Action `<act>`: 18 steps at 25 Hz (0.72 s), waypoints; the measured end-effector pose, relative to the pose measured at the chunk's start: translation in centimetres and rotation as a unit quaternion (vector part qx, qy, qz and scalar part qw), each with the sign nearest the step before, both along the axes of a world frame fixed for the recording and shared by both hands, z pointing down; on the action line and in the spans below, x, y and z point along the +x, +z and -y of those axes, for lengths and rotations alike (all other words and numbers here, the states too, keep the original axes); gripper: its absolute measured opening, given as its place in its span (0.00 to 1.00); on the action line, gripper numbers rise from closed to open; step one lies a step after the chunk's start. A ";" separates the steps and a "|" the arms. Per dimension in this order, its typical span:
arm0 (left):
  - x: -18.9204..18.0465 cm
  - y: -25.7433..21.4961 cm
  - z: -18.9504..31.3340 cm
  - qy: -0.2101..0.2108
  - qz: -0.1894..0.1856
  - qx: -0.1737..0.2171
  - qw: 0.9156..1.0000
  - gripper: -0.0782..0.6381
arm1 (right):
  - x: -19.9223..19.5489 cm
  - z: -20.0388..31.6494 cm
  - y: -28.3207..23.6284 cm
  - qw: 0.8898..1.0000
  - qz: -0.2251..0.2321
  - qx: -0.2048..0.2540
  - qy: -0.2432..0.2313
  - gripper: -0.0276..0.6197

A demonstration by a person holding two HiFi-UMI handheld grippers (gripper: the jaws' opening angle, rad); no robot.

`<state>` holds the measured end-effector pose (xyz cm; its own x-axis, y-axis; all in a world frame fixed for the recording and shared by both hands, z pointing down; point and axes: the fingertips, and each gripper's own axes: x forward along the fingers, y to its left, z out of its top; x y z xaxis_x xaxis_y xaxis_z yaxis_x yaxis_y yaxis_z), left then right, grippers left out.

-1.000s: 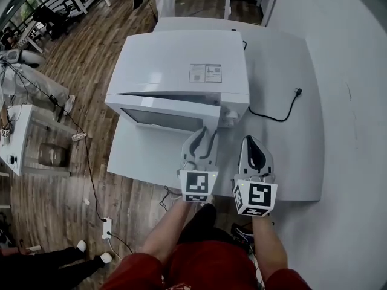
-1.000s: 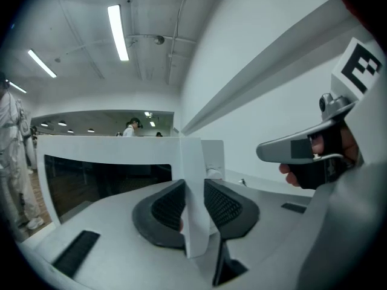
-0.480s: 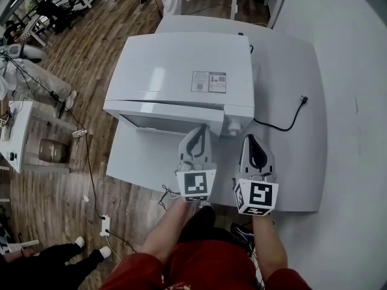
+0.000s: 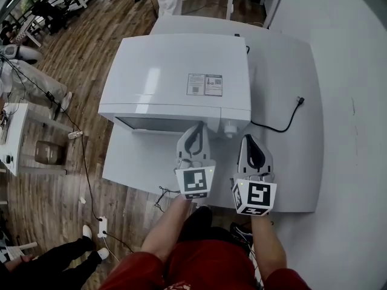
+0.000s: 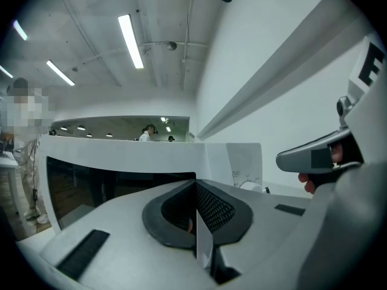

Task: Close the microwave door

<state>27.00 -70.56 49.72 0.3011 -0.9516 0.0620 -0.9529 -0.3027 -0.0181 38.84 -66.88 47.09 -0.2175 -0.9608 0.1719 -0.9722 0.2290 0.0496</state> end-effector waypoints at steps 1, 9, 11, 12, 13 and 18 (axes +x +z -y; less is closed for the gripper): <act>0.0 0.0 0.0 0.001 0.002 0.000 1.000 0.15 | 0.0 0.0 -0.1 1.000 -0.001 0.000 0.000 0.09; -0.5 -2.6 -1.4 -0.002 0.005 0.002 1.000 0.15 | 0.2 -0.5 -2.6 1.000 -0.001 0.018 -0.003 0.09; -0.6 -4.1 -2.3 -0.004 0.007 -0.004 1.000 0.15 | 0.3 -0.9 -4.3 1.000 0.009 0.028 -0.007 0.09; -0.5 -5.1 -2.7 -0.003 0.009 -0.006 1.000 0.15 | 0.4 -1.0 -5.4 0.999 0.014 0.035 -0.011 0.09; -0.3 -6.3 -3.1 -0.001 0.012 -0.006 1.000 0.15 | 0.5 -1.1 -6.6 0.999 0.019 0.043 -0.015 0.09; 1.5 -12.5 -3.8 0.006 0.022 0.023 0.999 0.15 | 1.0 -0.6 -12.7 0.994 0.042 0.087 -0.045 0.09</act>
